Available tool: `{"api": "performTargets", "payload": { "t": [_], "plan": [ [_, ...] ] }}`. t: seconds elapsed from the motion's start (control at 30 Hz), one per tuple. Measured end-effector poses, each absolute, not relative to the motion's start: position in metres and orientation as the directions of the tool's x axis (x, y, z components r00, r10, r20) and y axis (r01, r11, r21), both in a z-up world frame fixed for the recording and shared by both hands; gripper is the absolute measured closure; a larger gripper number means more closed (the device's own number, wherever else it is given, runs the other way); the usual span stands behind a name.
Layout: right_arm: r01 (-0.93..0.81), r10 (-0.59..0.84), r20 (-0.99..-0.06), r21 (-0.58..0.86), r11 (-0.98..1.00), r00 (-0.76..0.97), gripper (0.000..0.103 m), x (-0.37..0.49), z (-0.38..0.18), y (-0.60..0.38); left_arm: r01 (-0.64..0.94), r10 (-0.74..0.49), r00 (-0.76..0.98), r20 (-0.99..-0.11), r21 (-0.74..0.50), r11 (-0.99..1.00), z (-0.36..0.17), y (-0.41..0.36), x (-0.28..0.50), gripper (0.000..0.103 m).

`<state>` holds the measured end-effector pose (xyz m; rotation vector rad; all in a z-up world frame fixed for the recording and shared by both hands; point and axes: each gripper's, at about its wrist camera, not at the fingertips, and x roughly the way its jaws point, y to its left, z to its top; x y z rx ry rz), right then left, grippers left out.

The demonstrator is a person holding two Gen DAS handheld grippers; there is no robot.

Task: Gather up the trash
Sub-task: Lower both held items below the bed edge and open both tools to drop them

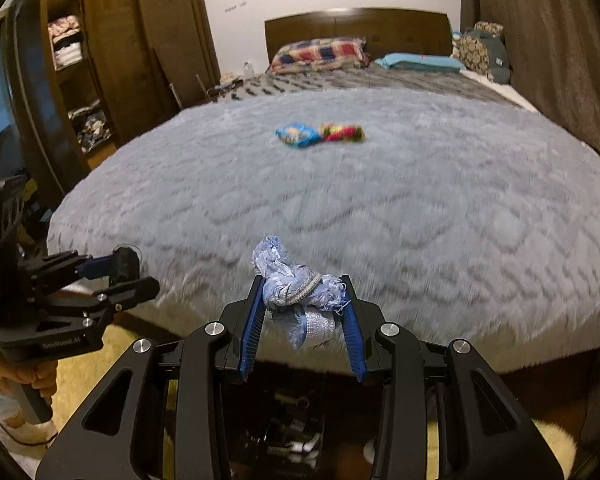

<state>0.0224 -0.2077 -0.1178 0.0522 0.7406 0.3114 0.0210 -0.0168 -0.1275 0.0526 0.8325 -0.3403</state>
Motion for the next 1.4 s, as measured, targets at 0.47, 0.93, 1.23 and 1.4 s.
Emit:
{"api": "performTargets", "payload": {
  "t": [0.47,0.93,1.23,1.4],
  "plan": [
    [-0.252,0.247,-0.827,0.133,0.959,0.504,0.066,0.012,-0.214,-0.171,0.293,-0.233,0.438,-0.868,-0.107,0.95,-0.228,-0.025,0.009,0.05],
    [-0.213,0.226,-0.906,0.156,0.965,0.359,0.066,0.021,-0.277,-0.165,0.268,-0.193,0.275,-0.942,-0.118,0.956,-0.301,-0.035,0.019,0.05],
    [-0.191,0.243,-0.919,0.191,0.963,0.311,0.065,0.035,-0.294,-0.165,0.253,-0.208,0.206,-0.956,-0.153,0.955,-0.314,-0.031,0.02,0.05],
    [-0.197,0.249,-0.921,0.196,0.961,0.3,0.062,0.037,-0.298,-0.161,0.266,-0.215,0.195,-0.957,-0.16,0.951,-0.316,-0.036,0.02,0.05]
  ]
}}
